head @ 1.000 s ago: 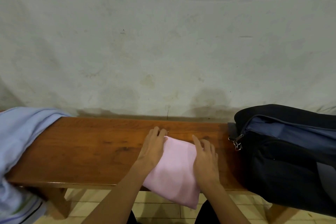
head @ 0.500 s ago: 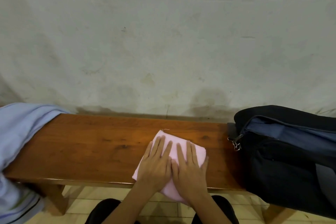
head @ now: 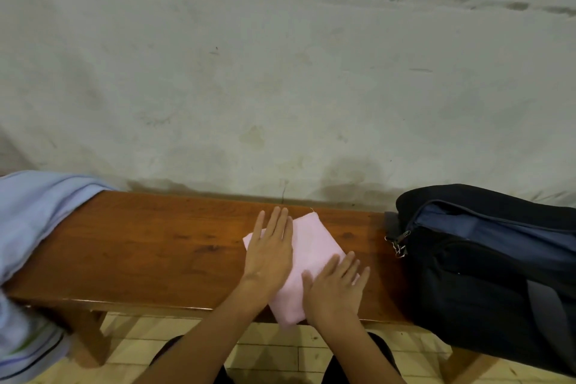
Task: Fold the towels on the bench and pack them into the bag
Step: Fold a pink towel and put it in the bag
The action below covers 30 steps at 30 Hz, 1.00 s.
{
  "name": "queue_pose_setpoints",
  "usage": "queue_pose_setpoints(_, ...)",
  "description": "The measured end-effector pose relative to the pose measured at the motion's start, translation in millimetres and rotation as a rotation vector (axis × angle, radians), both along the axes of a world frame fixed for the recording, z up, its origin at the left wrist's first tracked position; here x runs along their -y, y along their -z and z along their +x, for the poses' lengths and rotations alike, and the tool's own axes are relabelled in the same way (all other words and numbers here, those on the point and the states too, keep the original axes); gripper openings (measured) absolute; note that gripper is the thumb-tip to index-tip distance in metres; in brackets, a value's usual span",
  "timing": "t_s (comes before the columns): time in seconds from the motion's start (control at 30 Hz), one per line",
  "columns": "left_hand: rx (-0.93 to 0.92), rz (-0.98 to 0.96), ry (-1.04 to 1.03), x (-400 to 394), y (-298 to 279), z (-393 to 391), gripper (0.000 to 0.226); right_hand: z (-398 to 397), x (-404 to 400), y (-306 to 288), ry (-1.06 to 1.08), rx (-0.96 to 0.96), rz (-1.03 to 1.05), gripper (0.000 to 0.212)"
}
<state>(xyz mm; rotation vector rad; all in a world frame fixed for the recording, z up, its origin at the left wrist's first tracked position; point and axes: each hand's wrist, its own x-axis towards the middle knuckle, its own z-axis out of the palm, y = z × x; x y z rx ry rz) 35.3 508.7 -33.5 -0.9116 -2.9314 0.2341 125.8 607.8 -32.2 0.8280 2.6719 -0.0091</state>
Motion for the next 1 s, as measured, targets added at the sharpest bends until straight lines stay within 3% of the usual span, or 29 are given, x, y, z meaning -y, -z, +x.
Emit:
queue_pose_setpoints(0.1, 0.113, 0.215, -0.199, -4, 12, 28, 0.062, -3, -5, 4, -0.160, -0.231, 0.003, 0.065)
queue_pose_setpoints(0.2, 0.244, 0.310, -0.275, 0, 28, 39, 0.067, -11, -18, 14, -0.268, -0.264, -0.137, 0.078)
queue_pose_setpoints(0.37, 0.261, 0.322, -0.206, 5, 39, 26, 0.075, -13, -30, 34, -0.292, -0.357, -0.176, 0.089)
queue_pose_setpoints(0.53, 0.230, 0.268, -0.061, 8, 37, 5, 0.074, -12, -23, 34, -0.163, -0.413, -0.189, 0.101)
queue_pose_setpoints(0.63, 0.222, 0.261, -0.068, 6, 29, 4, 0.075, -8, -15, 28, -0.031, -0.416, -0.207, 0.089)
queue_pose_setpoints(0.73, 0.206, 0.283, -0.210, -2, 16, 16, 0.074, -5, -12, 19, 0.059, -0.390, -0.249, 0.086)
queue_pose_setpoints(0.9, 0.382, 0.495, -0.477, 1, 2, 45, 0.062, -6, -23, -4, 0.324, -0.452, -0.414, 0.095)
queue_pose_setpoints(1.0, 0.611, 0.709, -0.581, 6, -3, 45, 0.062, -7, -36, -10, 0.460, -0.465, -0.568, 0.067)
